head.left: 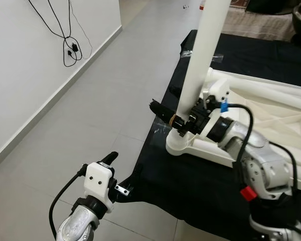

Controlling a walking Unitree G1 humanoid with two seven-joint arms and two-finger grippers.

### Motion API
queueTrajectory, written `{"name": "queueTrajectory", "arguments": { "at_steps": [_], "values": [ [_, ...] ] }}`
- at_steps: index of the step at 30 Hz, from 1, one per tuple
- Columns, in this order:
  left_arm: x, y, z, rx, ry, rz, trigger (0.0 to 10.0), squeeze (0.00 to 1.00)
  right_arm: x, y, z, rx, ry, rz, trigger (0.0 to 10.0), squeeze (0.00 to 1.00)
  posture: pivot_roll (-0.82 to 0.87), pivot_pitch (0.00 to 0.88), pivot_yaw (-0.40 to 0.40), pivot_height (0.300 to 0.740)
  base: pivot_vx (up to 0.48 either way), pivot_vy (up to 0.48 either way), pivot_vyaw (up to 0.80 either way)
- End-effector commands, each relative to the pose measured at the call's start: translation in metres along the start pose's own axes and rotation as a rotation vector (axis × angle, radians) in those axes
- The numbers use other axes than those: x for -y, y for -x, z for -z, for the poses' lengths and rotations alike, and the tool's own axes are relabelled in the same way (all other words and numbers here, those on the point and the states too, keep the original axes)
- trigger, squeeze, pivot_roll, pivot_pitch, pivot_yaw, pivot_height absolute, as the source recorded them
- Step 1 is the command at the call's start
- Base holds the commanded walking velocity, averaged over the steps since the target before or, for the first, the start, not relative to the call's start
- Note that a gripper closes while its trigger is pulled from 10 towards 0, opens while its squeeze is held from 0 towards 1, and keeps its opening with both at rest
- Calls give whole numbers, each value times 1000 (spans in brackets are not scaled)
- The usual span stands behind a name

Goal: Building children table

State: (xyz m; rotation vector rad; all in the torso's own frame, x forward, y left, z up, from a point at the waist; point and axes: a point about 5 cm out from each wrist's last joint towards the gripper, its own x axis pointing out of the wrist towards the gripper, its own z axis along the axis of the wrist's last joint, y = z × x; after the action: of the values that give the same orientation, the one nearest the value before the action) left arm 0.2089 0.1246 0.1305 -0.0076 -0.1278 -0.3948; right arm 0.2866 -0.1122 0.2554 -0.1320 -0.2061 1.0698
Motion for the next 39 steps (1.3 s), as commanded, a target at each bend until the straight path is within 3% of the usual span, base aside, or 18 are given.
{"name": "queueTrajectory", "arguments": {
  "at_steps": [1,10,11,12,13,20,21,23,24,26,27,28,29,30,31,35,39],
  "values": [
    [1,3,4,-26,12,-3,10000,0,-14,-10,14,-78,33,-144,10000,0,52,203,-9,740,0,0,0],
    [1,4,3,-28,9,-4,10000,0,-35,-15,20,-126,42,-440,10000,0,58,207,-5,740,0,0,0],
    [2,4,3,-29,9,-3,10000,0,-32,-16,22,-126,38,-437,4824,0,60,207,-6,740,0,0,0],
    [2,4,3,-29,9,-2,10000,0,-30,-17,24,-125,36,-435,4824,0,60,207,-6,740,0,0,0],
    [2,4,3,-29,10,-2,10000,0,-28,-16,27,-131,27,-441,0,0,62,209,-5,740,0,0,0],
    [2,5,3,-28,12,-2,10000,0,-28,-8,44,-151,-25,-414,0,0,57,214,-5,740,0,0,0],
    [2,5,2,-28,13,-2,10000,0,-28,-7,47,-154,-38,-389,0,0,57,214,-5,740,0,0,0],
    [2,5,2,-28,14,-1,10000,0,-22,-5,58,-196,-30,-216,0,0,53,217,-5,740,0,0,0],
    [2,5,2,-28,14,-1,10000,0,-22,-5,58,-196,-30,-216,0,0,53,217,-5,740,0,0,0],
    [2,5,2,-28,14,0,10000,0,7,-2,74,-314,61,281,0,0,48,218,-3,740,0,0,0],
    [2,5,2,-28,14,0,10000,0,7,-2,74,-314,61,281,0,0,48,218,-3,740,0,0,0],
    [2,5,2,-28,14,0,10000,0,28,12,76,-337,62,629,0,0,45,218,-6,740,0,0,0],
    [2,5,2,-28,14,0,10000,0,28,12,76,-337,62,629,0,0,45,218,-6,740,0,0,0],
    [2,5,2,-28,15,2,10000,0,29,28,80,-348,62,797,0,0,50,217,-8,740,0,0,0],
    [2,5,2,-28,16,4,10000,0,22,38,84,-353,17,870,0,0,37,214,0,740,0,0,0],
    [2,5,2,-27,18,8,10000,0,14,42,86,-357,-15,870,0,0,34,212,0,740,0,0,0],
    [3,3,3,-26,26,23,10000,0,3,31,87,-338,-60,853,0,0,35,200,-10,740,0,0,0]
  ]
}}
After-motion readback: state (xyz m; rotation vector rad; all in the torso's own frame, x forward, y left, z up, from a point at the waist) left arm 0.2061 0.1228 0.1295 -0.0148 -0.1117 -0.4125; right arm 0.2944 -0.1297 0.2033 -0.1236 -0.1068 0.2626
